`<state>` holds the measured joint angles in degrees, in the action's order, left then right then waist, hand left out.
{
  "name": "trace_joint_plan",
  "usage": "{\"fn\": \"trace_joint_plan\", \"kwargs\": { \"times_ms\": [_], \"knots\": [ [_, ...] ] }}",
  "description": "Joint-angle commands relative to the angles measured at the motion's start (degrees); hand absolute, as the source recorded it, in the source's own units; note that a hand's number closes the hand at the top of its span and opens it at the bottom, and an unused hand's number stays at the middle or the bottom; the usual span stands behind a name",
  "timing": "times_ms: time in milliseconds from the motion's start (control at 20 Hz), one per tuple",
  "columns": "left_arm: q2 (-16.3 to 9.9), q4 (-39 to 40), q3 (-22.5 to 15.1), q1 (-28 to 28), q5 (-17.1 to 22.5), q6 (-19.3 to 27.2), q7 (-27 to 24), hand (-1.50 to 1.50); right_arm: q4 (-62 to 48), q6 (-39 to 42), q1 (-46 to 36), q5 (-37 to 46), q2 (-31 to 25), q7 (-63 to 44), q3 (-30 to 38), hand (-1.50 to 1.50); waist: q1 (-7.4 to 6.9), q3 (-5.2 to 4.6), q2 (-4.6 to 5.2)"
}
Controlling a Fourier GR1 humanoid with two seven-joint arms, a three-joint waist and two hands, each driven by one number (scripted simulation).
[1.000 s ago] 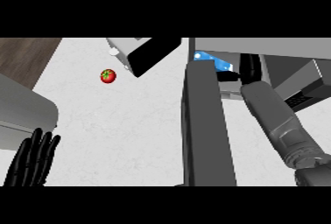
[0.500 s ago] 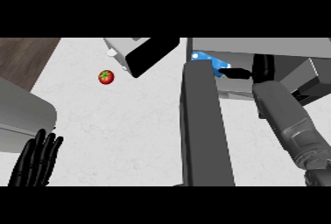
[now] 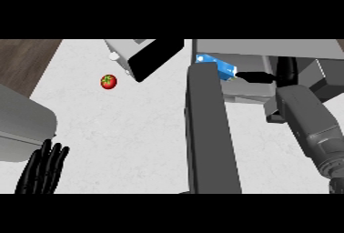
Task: Pick up the milk, place it into the microwave and close the microwave
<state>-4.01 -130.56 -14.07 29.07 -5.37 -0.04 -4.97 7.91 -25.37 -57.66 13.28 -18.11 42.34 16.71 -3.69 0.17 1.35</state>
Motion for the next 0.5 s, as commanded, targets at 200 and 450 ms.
{"fn": "trace_joint_plan", "kwargs": {
  "times_ms": [200,450],
  "knots": [
    [0.88,-0.16,-3.48,5.74,-1.79,0.69,-4.20,-1.50,1.18,7.45,4.56,-3.62,2.29,4.29,2.80,-1.50,1.18,-0.09,-0.79],
    [2.09,0.41,-1.93,-3.98,-1.45,1.95,3.62,-1.50,0.49,14.21,6.94,-4.08,2.45,5.07,2.66,-1.50,2.49,-0.05,-0.56]
  ]
}}
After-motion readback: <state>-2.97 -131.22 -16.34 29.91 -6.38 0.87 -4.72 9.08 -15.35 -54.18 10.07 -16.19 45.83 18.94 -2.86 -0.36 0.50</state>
